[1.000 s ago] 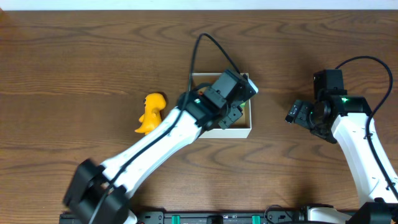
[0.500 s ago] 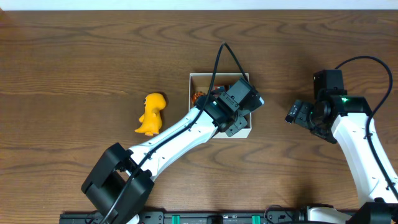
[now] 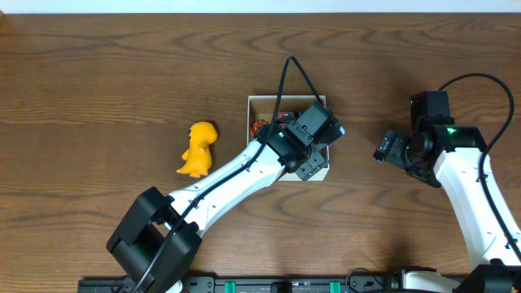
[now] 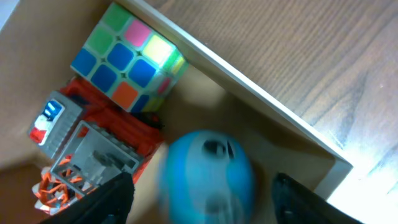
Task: Pack container
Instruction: 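Carry the blue ball right and lower it into the box, then open the left gripper and move it back to the orange dinosaur, then grasp the orange dinosaur with the left gripper and lift it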
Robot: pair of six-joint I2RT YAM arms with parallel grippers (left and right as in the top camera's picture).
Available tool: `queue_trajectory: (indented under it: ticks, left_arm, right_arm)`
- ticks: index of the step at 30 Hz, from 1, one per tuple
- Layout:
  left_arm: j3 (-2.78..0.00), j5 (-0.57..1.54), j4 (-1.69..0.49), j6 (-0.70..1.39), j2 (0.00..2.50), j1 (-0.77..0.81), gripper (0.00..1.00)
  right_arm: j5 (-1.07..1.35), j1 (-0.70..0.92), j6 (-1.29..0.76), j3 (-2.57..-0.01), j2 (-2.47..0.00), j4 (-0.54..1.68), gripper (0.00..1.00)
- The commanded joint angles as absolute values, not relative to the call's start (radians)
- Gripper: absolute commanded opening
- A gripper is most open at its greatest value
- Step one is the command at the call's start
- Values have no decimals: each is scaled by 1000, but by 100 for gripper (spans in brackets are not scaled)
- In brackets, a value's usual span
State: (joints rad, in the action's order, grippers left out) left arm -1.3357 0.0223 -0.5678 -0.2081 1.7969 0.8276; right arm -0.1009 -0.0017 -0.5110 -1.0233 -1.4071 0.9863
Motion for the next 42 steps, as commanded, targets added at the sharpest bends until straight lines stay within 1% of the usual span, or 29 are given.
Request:
queue_trajectory:
  ticks: [1,11,13,16,20,22,24,26,29,32,37,39,42]
  left_arm:
    - [-1341,19,-567,-204,1801,829,75]
    - [-1341,12,-571,-204,1739,825,75]
    - [-1343,11,-598,-200,1693,813,75]
    - [-1347,-26,-680,-133,1602,768,75]
    - [-1347,-72,-830,-87,1455,645,76]
    - [-1347,-72,-884,-88,1390,558,84]
    - [-1347,-72,-911,-72,1347,455,89]
    - [-1347,-62,-925,-9,1332,338,90]
    - [-1343,33,-926,21,1359,208,90]
    - [-1343,92,-926,21,1431,138,90]
    - [-1343,97,-923,20,1609,118,92]
    - [-1343,97,-919,21,1681,118,94]
    - [-1343,97,-919,21,1784,118,95]
  right_arm:
    - [-101,-12,-499,-1020,-1404,987,99]
    - [-106,-12,-492,-1020,-1404,987,99]
    - [-108,-12,-492,-1020,-1404,987,99]
    - [-108,-12,-492,-1020,-1404,987,99]
    - [-108,-12,-492,-1020,-1404,987,99]
    - [-108,-12,-492,-1020,-1404,986,99]
    - [-108,-12,-492,-1020,-1404,984,99]
    - [-108,-12,-492,-1020,-1404,983,99]
    - [-108,-12,-492,-1020,-1404,984,99]
    - [-108,-12,-492,-1020,-1404,983,99]
    - [-108,-12,-492,-1020,-1404,984,99]
    - [-108,-12,-492,-1020,-1404,984,99]
    - [-108,-12,-492,-1020,-1404,984,99]
